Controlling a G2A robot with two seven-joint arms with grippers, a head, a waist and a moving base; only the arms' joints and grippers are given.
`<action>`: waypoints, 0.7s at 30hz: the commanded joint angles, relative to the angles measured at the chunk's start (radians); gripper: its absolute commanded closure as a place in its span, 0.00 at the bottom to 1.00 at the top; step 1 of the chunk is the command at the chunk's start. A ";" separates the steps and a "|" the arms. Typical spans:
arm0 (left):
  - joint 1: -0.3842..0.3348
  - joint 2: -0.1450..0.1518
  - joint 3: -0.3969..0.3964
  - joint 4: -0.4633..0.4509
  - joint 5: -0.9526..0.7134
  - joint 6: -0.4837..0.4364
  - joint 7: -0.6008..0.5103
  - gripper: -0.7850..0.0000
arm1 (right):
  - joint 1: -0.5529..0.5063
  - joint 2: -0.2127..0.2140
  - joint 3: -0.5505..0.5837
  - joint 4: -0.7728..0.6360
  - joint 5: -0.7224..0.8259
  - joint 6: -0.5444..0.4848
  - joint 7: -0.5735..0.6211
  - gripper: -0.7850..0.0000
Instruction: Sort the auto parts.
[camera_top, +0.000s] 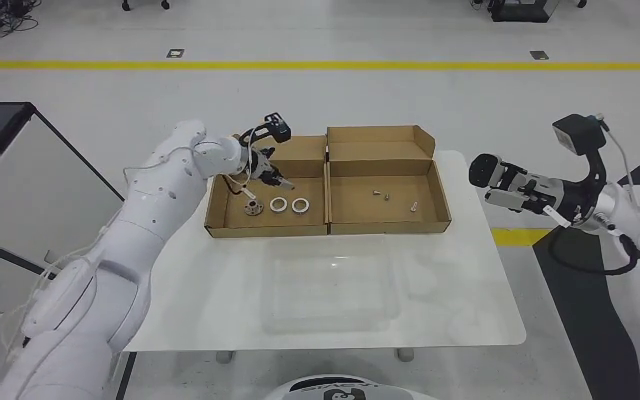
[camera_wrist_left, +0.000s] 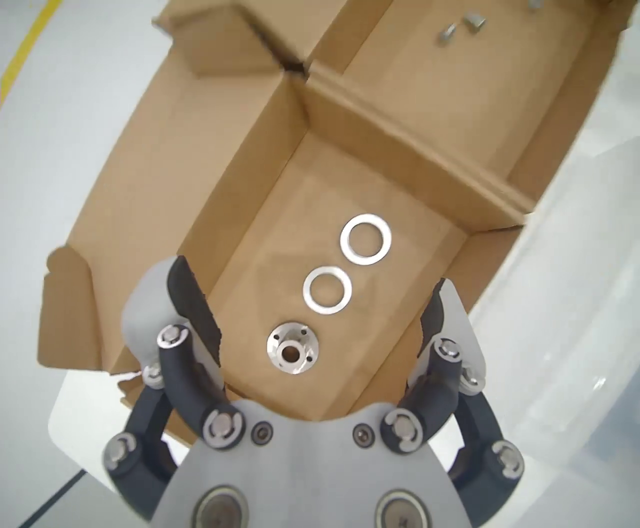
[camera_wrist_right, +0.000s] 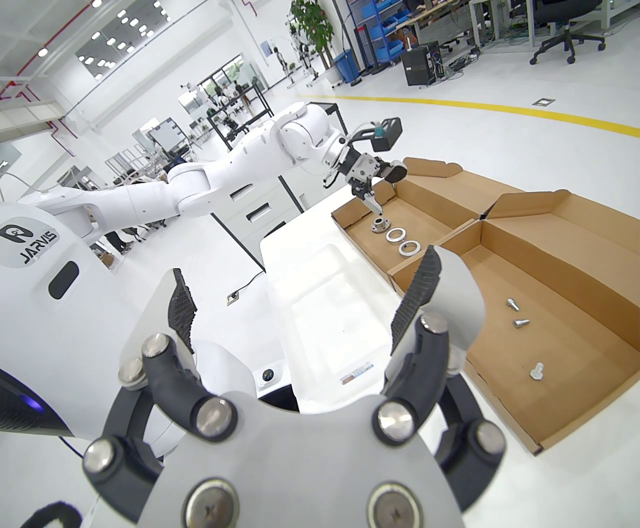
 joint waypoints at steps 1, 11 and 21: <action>0.056 0.033 -0.068 -0.134 -0.038 -0.001 -0.018 0.00 | 0.000 0.000 0.000 0.000 0.000 0.000 0.000 0.00; 0.438 0.169 -0.449 -0.807 -0.250 0.064 -0.199 0.00 | 0.000 0.000 0.000 0.000 0.000 0.000 0.000 0.00; 0.753 0.224 -0.710 -1.180 -0.420 0.085 -0.226 0.00 | 0.000 0.000 0.000 0.000 0.000 0.000 0.000 0.00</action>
